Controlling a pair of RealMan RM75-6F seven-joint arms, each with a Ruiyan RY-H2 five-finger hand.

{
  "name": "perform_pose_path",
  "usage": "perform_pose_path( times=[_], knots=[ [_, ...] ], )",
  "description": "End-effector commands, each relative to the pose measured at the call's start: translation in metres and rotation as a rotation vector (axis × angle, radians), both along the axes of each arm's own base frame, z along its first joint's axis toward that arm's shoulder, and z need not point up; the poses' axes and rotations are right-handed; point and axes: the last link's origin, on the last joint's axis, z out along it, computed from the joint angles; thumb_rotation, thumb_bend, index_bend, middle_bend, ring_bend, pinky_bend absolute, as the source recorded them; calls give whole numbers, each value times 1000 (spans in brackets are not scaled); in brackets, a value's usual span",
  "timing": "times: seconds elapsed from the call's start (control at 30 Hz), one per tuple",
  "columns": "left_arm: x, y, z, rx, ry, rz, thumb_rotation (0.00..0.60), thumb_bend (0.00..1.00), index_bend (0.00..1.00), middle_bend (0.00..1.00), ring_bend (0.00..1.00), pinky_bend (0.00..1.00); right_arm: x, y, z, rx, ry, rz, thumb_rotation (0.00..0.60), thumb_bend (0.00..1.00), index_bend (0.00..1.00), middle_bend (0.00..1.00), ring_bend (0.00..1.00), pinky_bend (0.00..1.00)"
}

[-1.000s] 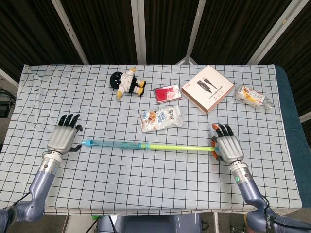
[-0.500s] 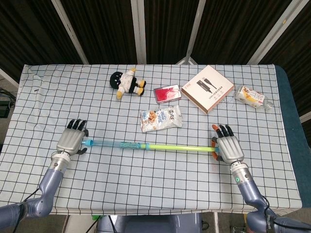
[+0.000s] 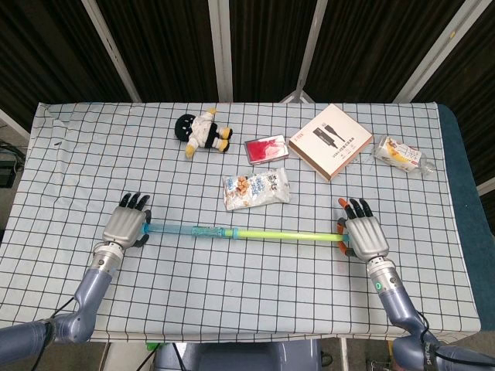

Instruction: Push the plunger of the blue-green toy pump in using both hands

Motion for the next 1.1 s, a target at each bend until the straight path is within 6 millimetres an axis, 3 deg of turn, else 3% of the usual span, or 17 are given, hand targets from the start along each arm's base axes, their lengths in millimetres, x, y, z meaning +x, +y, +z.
perform_pose_path(
  times=[0.03, 0.83, 1.1],
  knots=[
    [4, -1, 0, 4, -21, -11, 600, 478, 469, 71, 0, 0, 1, 0, 0, -2, -3, 5, 600, 431, 675, 144, 2, 0],
    [16, -18, 5, -15, -22, -50, 600, 499, 505, 72, 0, 0, 27, 5, -9, 7, -17, 85, 600, 431, 698, 151, 2, 0],
    [32, -17, 7, -3, -58, -64, 600, 500, 506, 72, 0, 0, 41, 4, -8, -19, -7, 110, 600, 432, 699, 155, 2, 0]
  ],
)
